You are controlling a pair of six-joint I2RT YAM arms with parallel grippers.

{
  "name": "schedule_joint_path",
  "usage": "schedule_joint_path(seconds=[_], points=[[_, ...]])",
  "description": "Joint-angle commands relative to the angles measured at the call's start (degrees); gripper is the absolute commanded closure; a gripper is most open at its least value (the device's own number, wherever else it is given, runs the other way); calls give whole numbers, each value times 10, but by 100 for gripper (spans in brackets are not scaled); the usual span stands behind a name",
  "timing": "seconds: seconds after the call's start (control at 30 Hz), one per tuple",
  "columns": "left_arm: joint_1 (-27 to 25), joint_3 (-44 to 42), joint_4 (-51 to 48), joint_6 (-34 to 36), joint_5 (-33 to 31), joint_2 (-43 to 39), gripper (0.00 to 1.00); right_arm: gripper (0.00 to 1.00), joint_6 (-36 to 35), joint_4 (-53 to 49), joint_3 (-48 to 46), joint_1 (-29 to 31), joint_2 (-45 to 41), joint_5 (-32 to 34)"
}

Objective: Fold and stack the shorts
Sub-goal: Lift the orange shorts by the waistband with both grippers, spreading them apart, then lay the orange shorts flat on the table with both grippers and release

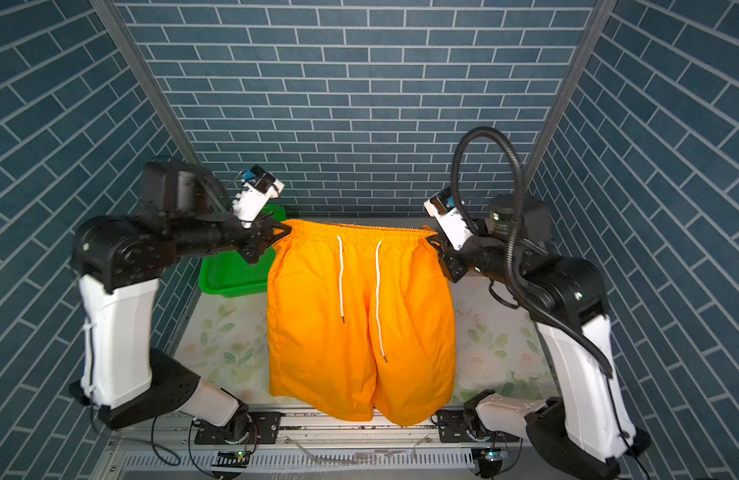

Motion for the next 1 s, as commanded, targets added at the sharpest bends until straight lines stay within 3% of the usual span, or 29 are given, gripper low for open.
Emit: schedule_joint_path(seconds=[0.0, 0.2, 0.4, 0.6, 0.63, 0.67, 0.73, 0.77, 0.8, 0.83, 0.97], points=[[45, -15, -6, 3, -86, 97, 100, 100, -15, 39, -39, -54, 70, 51], [85, -30, 78, 7, -132, 238, 100, 100, 4, 213, -110, -138, 204, -16], [103, -63, 204, -3, -172, 324, 100, 100, 21, 328, -87, -150, 361, -27], [111, -19, 266, -11, -197, 407, 100, 100, 45, 335, 57, -150, 536, -61], [112, -4, 263, -12, -197, 421, 87, 100, 50, 329, 85, -149, 561, -66], [112, 7, 261, -10, -198, 431, 64, 99, 53, 322, 112, -149, 580, -71], [114, 28, 255, -10, -188, 443, 3, 71, 62, 306, 169, -148, 613, -107], [115, 42, 250, -14, -186, 445, 0, 60, 69, 304, 187, -148, 621, -119], [114, 53, 244, -27, -188, 442, 0, 41, 84, 302, 213, -148, 631, -137], [114, 66, 236, -36, -172, 437, 0, 29, 103, 302, 235, -147, 636, -148], [110, 47, 193, -92, -118, 377, 0, 21, 159, 287, 268, -143, 614, -174]])
